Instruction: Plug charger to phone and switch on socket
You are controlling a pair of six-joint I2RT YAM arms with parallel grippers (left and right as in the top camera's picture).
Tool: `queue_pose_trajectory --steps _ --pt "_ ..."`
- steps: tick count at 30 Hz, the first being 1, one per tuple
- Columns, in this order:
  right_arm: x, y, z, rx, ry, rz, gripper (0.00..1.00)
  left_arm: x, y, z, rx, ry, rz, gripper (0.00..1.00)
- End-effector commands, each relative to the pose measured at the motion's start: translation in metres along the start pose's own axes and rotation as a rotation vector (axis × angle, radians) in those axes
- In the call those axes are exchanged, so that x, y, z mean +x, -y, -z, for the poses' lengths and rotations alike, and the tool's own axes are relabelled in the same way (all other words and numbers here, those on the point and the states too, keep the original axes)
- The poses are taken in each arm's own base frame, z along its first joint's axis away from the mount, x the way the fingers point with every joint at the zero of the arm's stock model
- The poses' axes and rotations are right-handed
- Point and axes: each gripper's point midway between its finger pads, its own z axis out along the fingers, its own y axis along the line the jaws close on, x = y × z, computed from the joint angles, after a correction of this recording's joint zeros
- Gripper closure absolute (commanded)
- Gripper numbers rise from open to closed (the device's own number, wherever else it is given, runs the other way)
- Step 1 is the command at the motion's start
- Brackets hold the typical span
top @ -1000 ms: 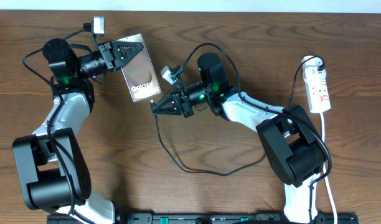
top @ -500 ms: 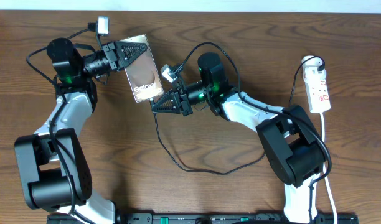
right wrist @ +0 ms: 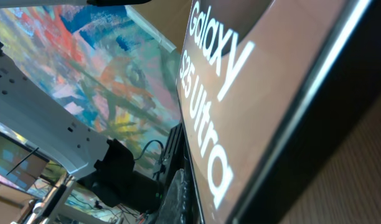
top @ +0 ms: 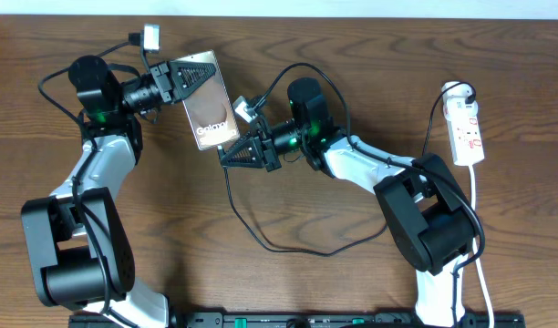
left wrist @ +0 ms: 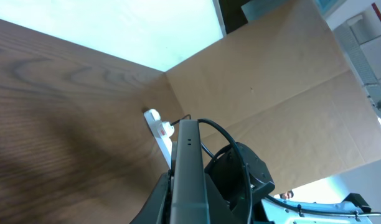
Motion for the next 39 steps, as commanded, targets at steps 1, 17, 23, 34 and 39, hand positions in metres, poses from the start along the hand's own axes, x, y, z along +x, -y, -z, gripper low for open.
queue_pose_trajectory --steps 1,17,23,34,39 --pt "0.002 -0.001 -0.003 -0.014 -0.009 0.001 0.99 0.004 0.004 0.000 0.022 -0.032 -0.023 0.93" --pt "0.001 0.001 0.000 -0.009 -0.004 0.001 0.99 0.009 0.006 0.000 0.037 -0.059 -0.027 0.93" --pt "0.000 0.001 0.001 -0.008 -0.003 0.001 0.99 0.011 0.008 0.000 0.046 -0.075 -0.031 0.92" --pt "0.000 0.002 0.001 -0.005 0.000 0.004 0.99 0.014 0.010 0.001 0.056 -0.091 -0.040 0.92" --pt "-0.001 0.001 0.001 -0.005 0.000 0.008 0.99 0.015 0.010 0.001 0.059 -0.097 -0.042 0.93"
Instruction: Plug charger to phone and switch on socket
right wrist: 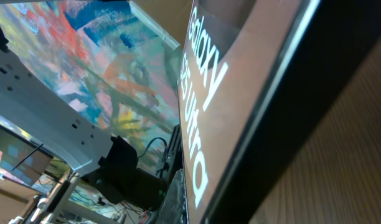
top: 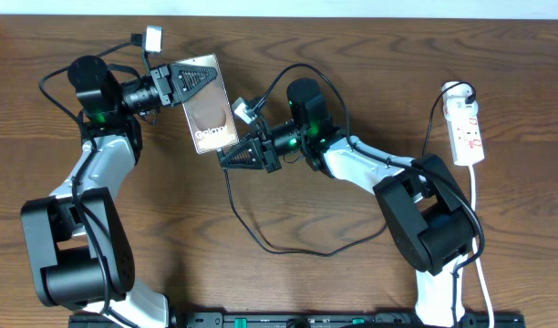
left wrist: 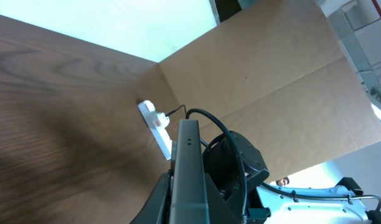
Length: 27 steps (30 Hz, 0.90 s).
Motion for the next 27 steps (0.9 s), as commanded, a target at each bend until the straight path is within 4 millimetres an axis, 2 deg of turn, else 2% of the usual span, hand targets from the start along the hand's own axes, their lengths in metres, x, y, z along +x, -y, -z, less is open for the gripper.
queue_pose_trajectory --steps 1,14,27 --pt "-0.002 0.004 0.001 0.009 0.007 0.008 0.99 0.007 0.005 0.000 0.031 -0.050 -0.026 0.93" --pt "-0.006 0.007 0.001 0.031 0.022 0.007 0.99 0.006 0.004 0.000 0.026 -0.040 -0.044 0.93" --pt "-0.024 0.003 0.002 0.043 0.072 0.024 0.99 0.006 0.004 0.000 0.026 -0.040 -0.050 0.93"
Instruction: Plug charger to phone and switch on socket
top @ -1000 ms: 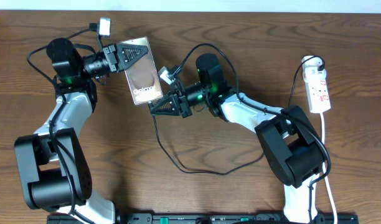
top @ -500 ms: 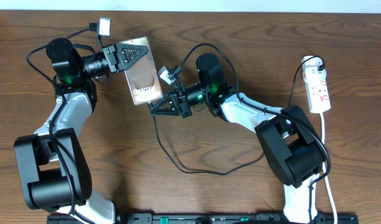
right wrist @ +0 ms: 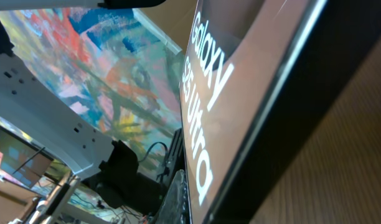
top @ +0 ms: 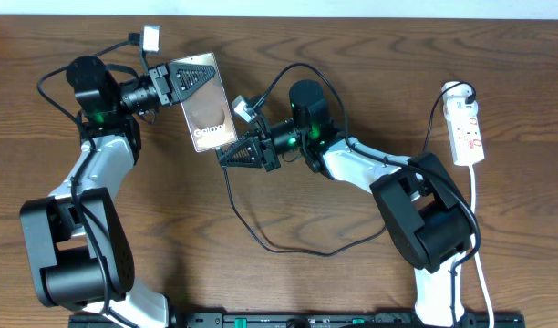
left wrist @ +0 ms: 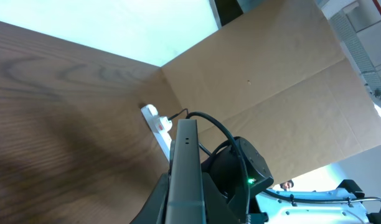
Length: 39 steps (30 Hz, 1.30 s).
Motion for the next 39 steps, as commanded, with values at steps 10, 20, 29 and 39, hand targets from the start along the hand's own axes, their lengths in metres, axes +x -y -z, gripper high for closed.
queue_pose_trajectory --steps 10,20,29,39 --pt "-0.024 0.013 0.003 0.102 0.088 -0.046 0.99 0.009 0.005 -0.002 0.035 -0.055 -0.052 0.93" --pt "-0.029 0.018 0.004 0.133 0.118 -0.078 0.99 0.009 0.006 -0.002 0.038 -0.058 -0.060 0.92" --pt "-0.041 0.013 0.005 0.126 0.156 -0.062 0.99 0.013 0.008 -0.001 0.052 -0.080 -0.061 0.93" --pt "-0.043 0.011 0.005 0.122 0.160 -0.052 0.99 0.015 0.009 -0.001 0.058 -0.090 -0.061 0.93"
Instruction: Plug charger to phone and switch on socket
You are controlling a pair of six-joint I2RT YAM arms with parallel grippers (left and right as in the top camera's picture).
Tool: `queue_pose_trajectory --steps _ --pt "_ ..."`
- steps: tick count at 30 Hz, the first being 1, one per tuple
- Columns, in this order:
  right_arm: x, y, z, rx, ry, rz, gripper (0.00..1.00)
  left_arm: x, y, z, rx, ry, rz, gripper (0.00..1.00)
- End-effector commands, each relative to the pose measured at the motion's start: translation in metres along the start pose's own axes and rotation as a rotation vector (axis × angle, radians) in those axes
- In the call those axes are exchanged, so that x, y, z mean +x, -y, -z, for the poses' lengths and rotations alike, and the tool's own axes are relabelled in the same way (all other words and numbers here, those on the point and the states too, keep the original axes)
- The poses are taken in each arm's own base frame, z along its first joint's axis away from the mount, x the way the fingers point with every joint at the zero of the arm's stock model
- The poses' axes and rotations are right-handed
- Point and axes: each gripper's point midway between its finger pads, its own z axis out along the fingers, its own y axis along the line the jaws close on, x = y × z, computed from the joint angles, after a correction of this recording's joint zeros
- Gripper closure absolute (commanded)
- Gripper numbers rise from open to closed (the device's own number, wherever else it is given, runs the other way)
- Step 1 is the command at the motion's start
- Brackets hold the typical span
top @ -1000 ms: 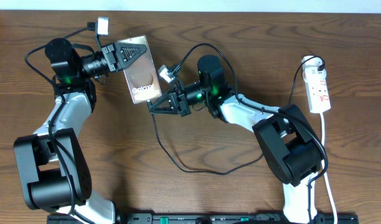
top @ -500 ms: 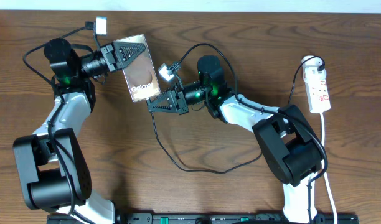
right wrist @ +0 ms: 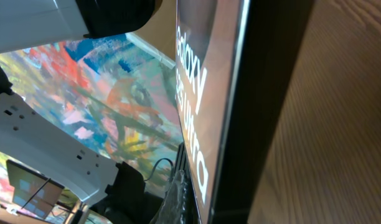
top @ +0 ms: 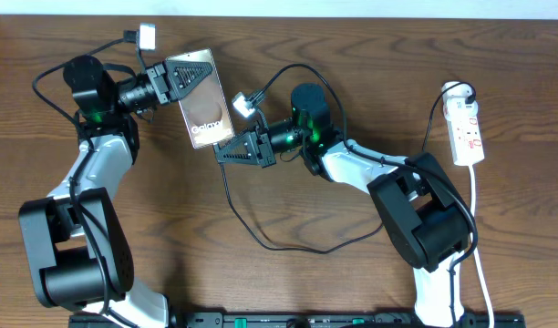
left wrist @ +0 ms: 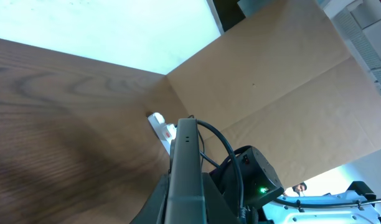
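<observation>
The phone, its screen reading "Galaxy", is held off the table with my left gripper shut on its upper end. The left wrist view shows it edge-on between the fingers. My right gripper is shut on the charger plug just below the phone's lower edge; the plug itself is hidden. A black charger cable loops away from it across the table. The right wrist view is filled by the phone's screen and dark edge. The white socket strip lies at the far right.
A white lead runs from the socket strip down the right edge of the wooden table. The strip also shows small in the left wrist view, in front of a brown cardboard wall. Both arms reach in over the table's upper middle.
The phone and my left gripper have shifted slightly left and up. My right gripper has followed, up and to the left. In the right wrist view the phone's edge now stands steeper.
At every earlier moment my left gripper held the phone up and my right gripper sat shut at its lower edge. Only small shifts and tilts of both show between moments. Now the pair sits a little further left, still end to end.
</observation>
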Motion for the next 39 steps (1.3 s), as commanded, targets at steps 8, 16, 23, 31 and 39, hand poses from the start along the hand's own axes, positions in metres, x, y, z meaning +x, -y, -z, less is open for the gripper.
queue_pose_trajectory --steps 8,16,23,31,39 --pt "-0.035 0.002 0.005 0.078 0.111 0.066 0.98 0.021 0.011 -0.003 0.074 -0.112 -0.006 0.93" --pt "-0.032 -0.001 0.004 0.061 0.094 0.068 0.62 0.020 0.011 -0.002 0.072 -0.110 -0.007 0.93" --pt "-0.026 -0.005 0.004 0.032 0.064 0.072 0.01 0.016 0.008 0.005 0.059 -0.092 -0.007 0.93" --pt "-0.020 -0.011 0.004 -0.001 0.029 0.072 0.01 0.004 0.000 0.026 0.025 -0.045 -0.007 0.93" --pt "-0.025 -0.007 0.016 0.011 0.044 0.032 0.01 -0.004 -0.015 0.050 -0.026 0.012 0.073 0.93"
